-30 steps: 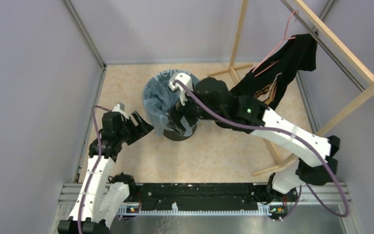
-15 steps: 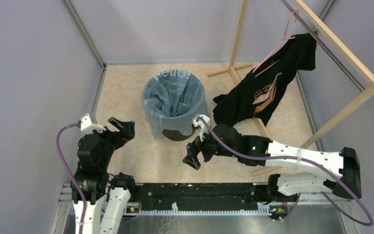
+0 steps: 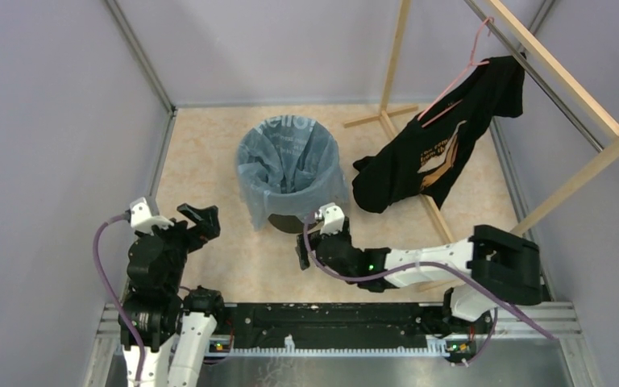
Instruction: Put the trash bags into the trash bin
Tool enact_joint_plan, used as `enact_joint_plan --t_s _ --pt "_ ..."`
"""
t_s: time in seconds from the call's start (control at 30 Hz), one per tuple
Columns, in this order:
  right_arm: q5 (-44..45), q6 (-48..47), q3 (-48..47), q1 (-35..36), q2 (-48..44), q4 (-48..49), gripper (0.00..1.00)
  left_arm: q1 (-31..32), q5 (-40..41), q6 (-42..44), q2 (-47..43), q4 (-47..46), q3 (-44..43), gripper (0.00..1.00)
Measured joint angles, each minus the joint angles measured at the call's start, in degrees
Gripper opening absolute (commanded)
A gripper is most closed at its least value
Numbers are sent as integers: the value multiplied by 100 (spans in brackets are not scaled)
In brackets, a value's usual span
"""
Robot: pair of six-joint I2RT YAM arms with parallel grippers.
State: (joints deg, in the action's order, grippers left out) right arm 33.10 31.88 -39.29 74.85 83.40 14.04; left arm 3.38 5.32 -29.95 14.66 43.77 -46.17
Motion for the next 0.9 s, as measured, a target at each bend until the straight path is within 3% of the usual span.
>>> enact_joint_plan --t_s 0.17,0.37,0.47,0.9 --pt "968 352 -247 22 876 662 99 116 190 -7 -116 -7 2 99" --pt "1932 -389 -234 352 1880 3110 99 210 319 -17 -205 4 22 99" --pt "2367 -787 -380 525 2481 3877 99 243 378 -44 -275 7 22 99" --pt "3346 -2520 -1862 428 4100 5425 99 376 509 -144 -317 87 22 99"
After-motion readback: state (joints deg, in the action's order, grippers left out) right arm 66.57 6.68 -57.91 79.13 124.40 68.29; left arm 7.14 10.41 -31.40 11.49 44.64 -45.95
